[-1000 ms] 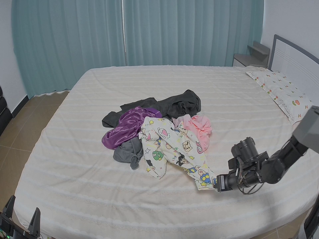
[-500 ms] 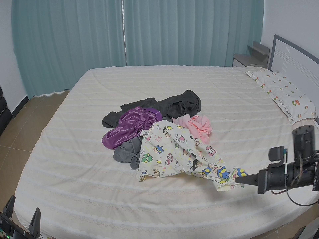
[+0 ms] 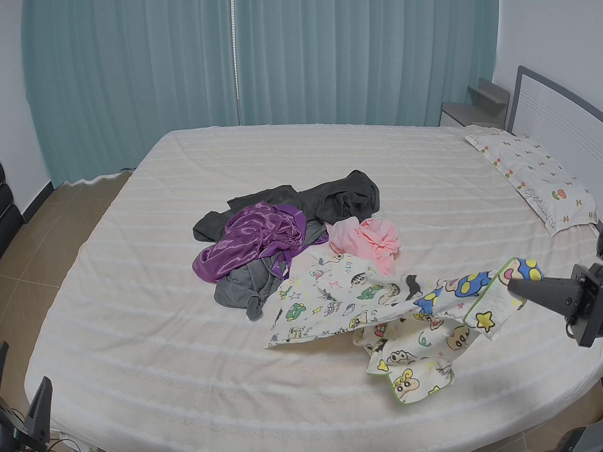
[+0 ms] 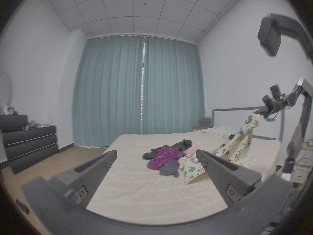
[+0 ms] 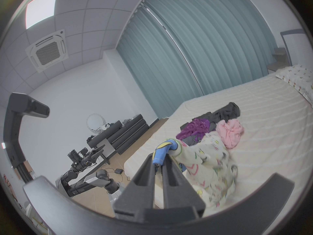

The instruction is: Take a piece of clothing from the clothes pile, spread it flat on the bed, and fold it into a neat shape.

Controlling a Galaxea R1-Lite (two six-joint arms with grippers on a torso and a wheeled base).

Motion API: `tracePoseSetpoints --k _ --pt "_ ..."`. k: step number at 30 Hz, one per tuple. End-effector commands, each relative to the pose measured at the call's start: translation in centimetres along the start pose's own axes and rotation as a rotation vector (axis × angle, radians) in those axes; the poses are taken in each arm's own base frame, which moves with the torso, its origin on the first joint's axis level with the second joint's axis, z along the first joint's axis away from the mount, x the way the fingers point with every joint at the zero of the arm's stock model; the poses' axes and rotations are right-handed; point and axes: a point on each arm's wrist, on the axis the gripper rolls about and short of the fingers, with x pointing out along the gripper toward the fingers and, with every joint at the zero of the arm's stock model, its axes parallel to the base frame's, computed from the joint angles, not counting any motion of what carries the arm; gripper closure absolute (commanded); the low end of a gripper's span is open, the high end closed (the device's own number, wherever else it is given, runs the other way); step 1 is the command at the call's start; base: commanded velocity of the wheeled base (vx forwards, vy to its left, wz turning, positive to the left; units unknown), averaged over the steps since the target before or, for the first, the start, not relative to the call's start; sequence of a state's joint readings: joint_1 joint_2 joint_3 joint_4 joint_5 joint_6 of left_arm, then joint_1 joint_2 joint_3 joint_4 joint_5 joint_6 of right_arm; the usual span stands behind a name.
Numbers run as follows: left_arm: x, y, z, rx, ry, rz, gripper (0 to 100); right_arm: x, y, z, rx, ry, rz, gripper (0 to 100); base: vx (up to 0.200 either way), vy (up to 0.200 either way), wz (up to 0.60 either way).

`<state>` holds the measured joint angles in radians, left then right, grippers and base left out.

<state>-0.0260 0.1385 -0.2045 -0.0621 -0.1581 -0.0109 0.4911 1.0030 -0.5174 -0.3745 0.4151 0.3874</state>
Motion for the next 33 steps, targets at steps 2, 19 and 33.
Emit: tracePoseSetpoints --k 2,19,33 --pt "12.0 -1.0 2.5 -0.084 0.472 -0.576 0 1.6 1.1 2.4 -0.024 -0.028 0.070 100 0.000 0.000 0.00" --pt "25.4 -8.8 -13.7 0.051 0.784 -0.841 0 3.6 1.6 3.3 0.020 -0.041 0.123 100 0.000 0.000 0.00" --pt "31.6 -11.5 -22.5 -0.059 0.758 -0.703 0 6.3 1.8 4.5 0.017 -0.119 0.133 100 0.000 0.000 0.00"
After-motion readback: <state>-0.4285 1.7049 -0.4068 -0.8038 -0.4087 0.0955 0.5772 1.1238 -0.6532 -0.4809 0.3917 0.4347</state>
